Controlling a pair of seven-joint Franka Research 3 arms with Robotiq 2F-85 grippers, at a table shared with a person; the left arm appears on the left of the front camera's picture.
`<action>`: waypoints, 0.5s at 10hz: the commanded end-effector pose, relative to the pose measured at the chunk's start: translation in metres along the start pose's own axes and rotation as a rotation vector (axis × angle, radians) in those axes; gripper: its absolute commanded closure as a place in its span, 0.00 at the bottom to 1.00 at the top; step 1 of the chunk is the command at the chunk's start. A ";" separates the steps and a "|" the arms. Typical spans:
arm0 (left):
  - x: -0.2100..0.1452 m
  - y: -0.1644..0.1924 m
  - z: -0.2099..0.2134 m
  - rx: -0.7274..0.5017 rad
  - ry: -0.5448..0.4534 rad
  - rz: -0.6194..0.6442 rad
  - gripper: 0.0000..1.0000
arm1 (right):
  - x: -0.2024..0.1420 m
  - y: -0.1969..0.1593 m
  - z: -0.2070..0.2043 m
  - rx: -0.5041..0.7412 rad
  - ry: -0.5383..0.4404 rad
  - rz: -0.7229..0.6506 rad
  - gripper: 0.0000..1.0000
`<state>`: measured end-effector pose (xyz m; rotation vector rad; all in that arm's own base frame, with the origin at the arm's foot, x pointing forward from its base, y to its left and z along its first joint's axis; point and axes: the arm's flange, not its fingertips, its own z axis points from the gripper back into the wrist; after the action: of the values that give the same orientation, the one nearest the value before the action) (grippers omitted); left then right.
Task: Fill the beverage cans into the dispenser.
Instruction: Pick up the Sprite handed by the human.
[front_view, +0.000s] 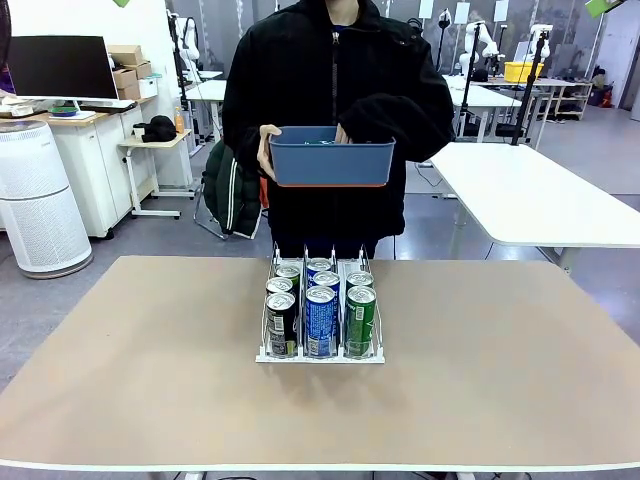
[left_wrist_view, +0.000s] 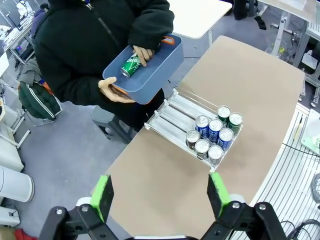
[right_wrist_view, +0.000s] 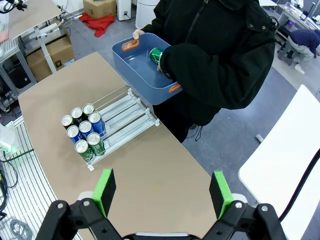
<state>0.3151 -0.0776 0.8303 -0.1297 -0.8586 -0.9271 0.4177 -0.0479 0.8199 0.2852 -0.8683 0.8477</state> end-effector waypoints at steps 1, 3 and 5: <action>0.002 0.001 0.001 -0.048 0.005 0.027 0.00 | 0.000 0.001 -0.001 -0.003 -0.002 -0.001 0.00; 0.001 0.000 0.000 -0.061 0.013 0.034 0.00 | 0.000 0.001 -0.001 -0.003 -0.002 -0.001 0.00; 0.001 -0.001 0.000 -0.020 0.016 0.002 0.00 | 0.000 0.001 -0.001 -0.003 -0.002 -0.001 0.00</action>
<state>0.3143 -0.0796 0.8305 -0.1437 -0.8264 -0.9372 0.4176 -0.0479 0.8199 0.2852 -0.8683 0.8477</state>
